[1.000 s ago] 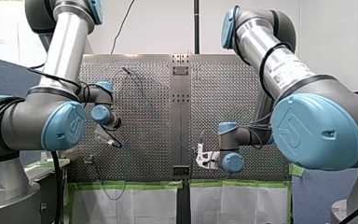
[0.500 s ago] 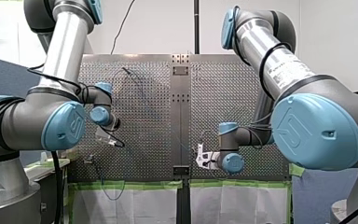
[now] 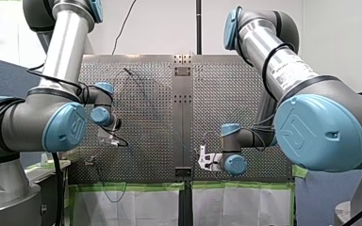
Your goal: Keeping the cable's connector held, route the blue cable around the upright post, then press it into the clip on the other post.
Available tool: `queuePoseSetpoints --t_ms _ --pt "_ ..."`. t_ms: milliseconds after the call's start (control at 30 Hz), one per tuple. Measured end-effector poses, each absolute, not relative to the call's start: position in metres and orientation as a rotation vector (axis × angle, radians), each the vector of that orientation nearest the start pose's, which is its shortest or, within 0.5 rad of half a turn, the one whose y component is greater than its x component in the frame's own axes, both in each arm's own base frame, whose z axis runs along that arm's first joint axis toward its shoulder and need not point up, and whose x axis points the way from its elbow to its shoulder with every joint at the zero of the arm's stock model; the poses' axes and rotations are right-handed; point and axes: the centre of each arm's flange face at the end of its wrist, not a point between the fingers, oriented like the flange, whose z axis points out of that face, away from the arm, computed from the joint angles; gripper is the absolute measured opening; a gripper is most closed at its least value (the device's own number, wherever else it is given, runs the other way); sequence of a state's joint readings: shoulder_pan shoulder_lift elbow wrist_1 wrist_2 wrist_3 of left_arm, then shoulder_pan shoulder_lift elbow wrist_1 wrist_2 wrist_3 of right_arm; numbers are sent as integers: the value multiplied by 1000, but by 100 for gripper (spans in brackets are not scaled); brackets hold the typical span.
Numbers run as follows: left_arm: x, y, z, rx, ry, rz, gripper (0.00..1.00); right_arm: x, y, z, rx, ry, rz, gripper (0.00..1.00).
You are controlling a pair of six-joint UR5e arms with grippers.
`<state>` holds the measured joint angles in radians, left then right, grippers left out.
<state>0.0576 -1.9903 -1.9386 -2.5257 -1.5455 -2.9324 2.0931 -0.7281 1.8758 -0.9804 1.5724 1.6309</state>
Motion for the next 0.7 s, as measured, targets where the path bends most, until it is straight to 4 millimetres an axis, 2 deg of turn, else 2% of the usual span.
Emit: queuePoseSetpoints --t_ms 533,700 --pt "529 -104 151 -1191 1414 -957 99 395 -419 -29 1716 -1064 1503 0" --pt "524 -103 162 -1175 1389 -967 99 395 -419 -29 1716 -1064 1504 0"
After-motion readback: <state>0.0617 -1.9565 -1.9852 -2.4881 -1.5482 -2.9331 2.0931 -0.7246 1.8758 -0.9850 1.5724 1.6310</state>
